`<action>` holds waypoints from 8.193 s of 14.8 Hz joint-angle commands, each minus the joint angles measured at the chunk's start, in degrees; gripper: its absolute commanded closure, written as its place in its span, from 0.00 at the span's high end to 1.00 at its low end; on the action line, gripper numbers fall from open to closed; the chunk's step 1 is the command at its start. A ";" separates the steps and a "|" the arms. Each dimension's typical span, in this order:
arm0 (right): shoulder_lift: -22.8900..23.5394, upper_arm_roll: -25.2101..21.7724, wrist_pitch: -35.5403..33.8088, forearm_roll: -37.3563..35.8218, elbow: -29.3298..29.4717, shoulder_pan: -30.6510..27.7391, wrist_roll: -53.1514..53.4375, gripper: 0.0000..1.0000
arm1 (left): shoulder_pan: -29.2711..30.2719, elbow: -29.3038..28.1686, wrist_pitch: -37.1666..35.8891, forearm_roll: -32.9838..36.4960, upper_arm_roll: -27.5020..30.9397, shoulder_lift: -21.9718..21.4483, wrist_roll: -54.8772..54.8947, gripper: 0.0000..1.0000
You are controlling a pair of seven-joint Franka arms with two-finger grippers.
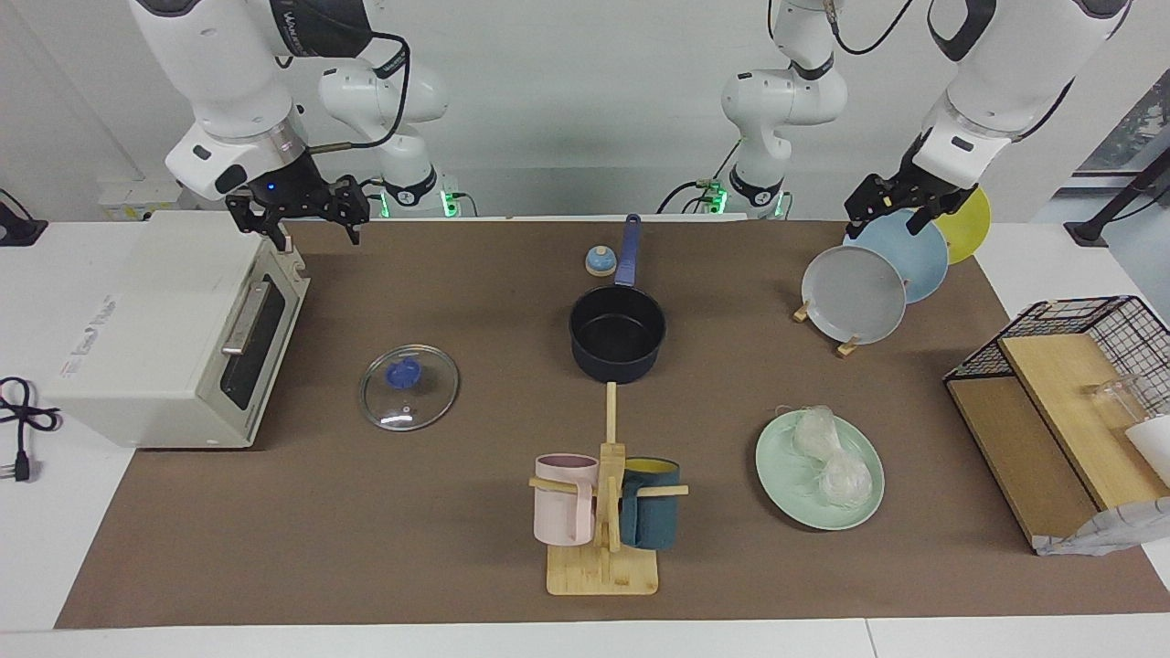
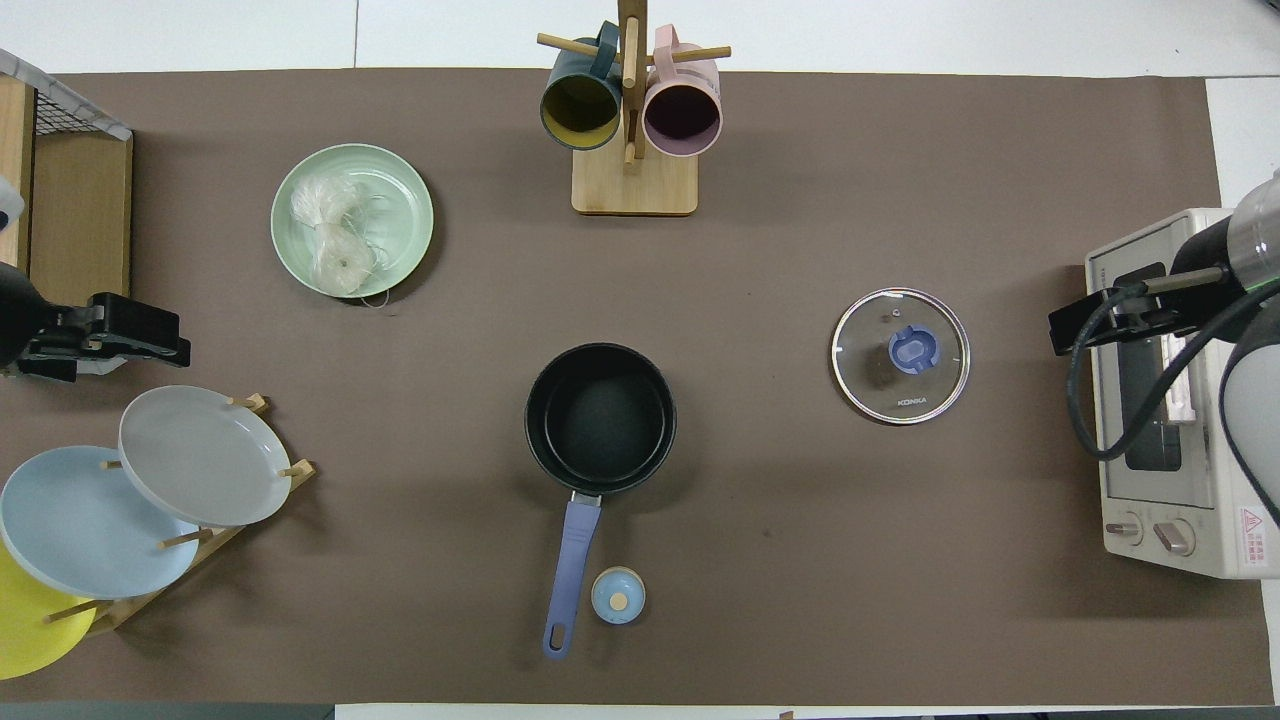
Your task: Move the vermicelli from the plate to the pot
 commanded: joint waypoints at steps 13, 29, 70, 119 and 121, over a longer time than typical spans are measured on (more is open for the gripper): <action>-1.02 0.39 -1.77 -0.18 -1.40 -0.33 0.98 1.00 | -0.26 -2.69 8.94 0.97 0.37 -0.68 0.22 1.00; 7.59 0.47 41.90 2.81 -28.20 1.24 -4.11 1.00 | -2.12 -1.37 39.38 0.70 0.01 29.11 -5.67 1.00; 9.18 0.91 29.09 2.72 -16.44 2.22 -8.86 0.40 | -34.55 -23.17 38.50 -14.85 -2.18 6.61 -38.89 0.00; 21.04 1.00 30.93 -1.50 -3.78 37.02 47.92 0.15 | -1.76 -2.78 2.03 2.55 -0.08 0.27 0.75 1.00; 21.04 0.91 30.22 -1.32 -3.69 37.20 48.01 0.15 | -1.85 -1.99 2.30 2.64 -0.08 0.72 0.84 1.00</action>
